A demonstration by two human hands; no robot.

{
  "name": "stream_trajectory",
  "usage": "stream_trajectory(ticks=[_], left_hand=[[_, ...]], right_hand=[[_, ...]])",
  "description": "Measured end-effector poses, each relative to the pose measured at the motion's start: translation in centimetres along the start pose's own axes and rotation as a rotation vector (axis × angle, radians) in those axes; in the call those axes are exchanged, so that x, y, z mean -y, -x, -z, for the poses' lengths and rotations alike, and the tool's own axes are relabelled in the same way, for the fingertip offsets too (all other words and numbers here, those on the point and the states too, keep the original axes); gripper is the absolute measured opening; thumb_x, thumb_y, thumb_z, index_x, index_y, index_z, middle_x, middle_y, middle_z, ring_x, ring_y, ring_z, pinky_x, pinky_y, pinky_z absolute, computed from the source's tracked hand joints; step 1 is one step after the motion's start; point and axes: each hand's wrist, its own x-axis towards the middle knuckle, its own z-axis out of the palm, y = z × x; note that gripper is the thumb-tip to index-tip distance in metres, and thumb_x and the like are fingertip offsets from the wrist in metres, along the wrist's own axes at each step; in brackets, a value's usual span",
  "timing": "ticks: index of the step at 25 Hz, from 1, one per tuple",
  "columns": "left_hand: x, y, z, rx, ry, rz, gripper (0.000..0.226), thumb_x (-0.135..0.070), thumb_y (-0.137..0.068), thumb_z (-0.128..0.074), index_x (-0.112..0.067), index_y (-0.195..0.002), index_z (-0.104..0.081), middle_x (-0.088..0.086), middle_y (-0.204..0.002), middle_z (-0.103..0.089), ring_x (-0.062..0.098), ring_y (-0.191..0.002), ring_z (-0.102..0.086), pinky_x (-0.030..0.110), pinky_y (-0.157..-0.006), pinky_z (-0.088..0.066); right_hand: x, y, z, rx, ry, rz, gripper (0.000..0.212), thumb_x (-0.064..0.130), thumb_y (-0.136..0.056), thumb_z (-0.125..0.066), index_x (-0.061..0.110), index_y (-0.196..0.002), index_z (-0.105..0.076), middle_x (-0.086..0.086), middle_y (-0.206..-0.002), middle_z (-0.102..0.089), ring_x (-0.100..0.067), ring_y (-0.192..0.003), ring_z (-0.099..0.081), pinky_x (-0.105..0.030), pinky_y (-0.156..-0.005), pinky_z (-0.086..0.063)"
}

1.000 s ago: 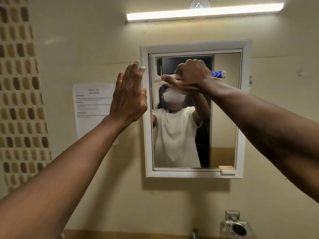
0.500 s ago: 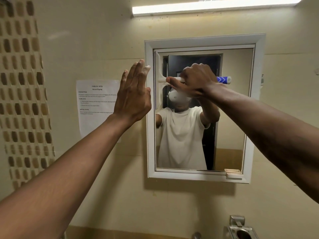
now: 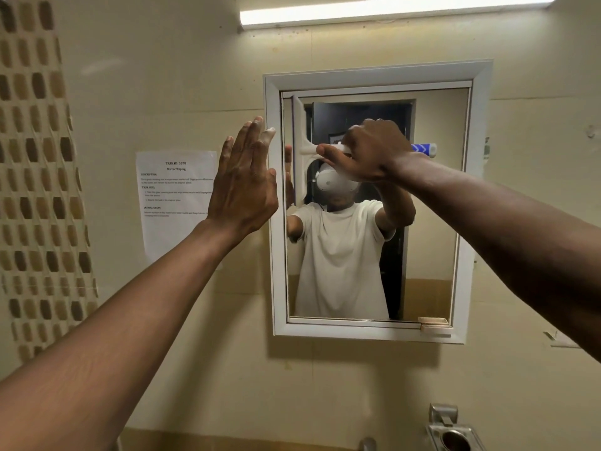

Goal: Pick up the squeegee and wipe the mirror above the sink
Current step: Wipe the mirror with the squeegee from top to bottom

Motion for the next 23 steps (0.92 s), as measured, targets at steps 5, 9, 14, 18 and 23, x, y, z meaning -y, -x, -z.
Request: stream_trajectory(ticks=[5, 9, 14, 18, 23], left_hand=[[-0.8, 0.0, 0.2, 0.038, 0.016, 0.042, 0.07, -0.012, -0.095, -0.052, -0.013, -0.161, -0.03, 0.012, -0.173, -0.02, 0.028, -0.162, -0.015, 0.05, -0.133, -0.012], [-2.4, -0.2, 0.7, 0.049, 0.049, 0.03, 0.076, -0.04, -0.091, -0.028, -0.01, -0.16, -0.032, 0.014, -0.173, -0.021, 0.029, -0.162, -0.016, 0.049, -0.133, -0.011], [-4.1, -0.2, 0.9, 0.071, 0.058, 0.04, 0.087, -0.05, -0.085, -0.021, -0.008, -0.161, -0.032, 0.014, -0.173, -0.019, 0.029, -0.163, -0.014, 0.049, -0.133, -0.01], [-5.1, -0.2, 0.6, 0.083, 0.047, 0.034, 0.085, -0.048, -0.087, -0.029, -0.008, -0.162, -0.029, 0.014, -0.173, -0.017, 0.029, -0.163, -0.012, 0.05, -0.133, -0.01], [-6.2, 0.0, -0.8, 0.075, 0.034, 0.012, 0.077, -0.035, -0.094, -0.058, -0.009, -0.161, -0.031, 0.013, -0.173, -0.019, 0.028, -0.163, -0.014, 0.049, -0.133, -0.01]], right_hand=[[-2.8, 2.1, 1.1, 0.006, -0.038, -0.019, 0.069, 0.071, -0.094, -0.035, 0.018, -0.049, -0.037, 0.0, -0.045, -0.034, -0.017, -0.042, -0.033, -0.023, -0.056, -0.03], [-4.5, 3.3, 1.1, -0.014, -0.026, -0.039, 0.075, 0.073, -0.093, -0.034, 0.012, -0.051, -0.048, -0.003, -0.047, -0.042, -0.02, -0.043, -0.04, -0.026, -0.058, -0.036], [-7.0, 5.2, 1.5, -0.049, -0.021, -0.053, 0.085, 0.074, -0.092, -0.035, 0.0, -0.06, -0.064, -0.012, -0.051, -0.054, -0.025, -0.044, -0.049, -0.023, -0.054, -0.035], [-8.6, 7.3, 1.5, -0.069, -0.019, -0.121, 0.084, 0.073, -0.093, -0.036, 0.002, -0.064, -0.069, -0.008, -0.05, -0.054, -0.022, -0.046, -0.052, -0.019, -0.053, -0.032], [-9.5, 9.7, 2.0, -0.109, -0.021, -0.191, 0.073, 0.067, -0.097, -0.046, 0.008, -0.056, -0.06, -0.004, -0.047, -0.049, -0.016, -0.041, -0.046, -0.018, -0.052, -0.028]])
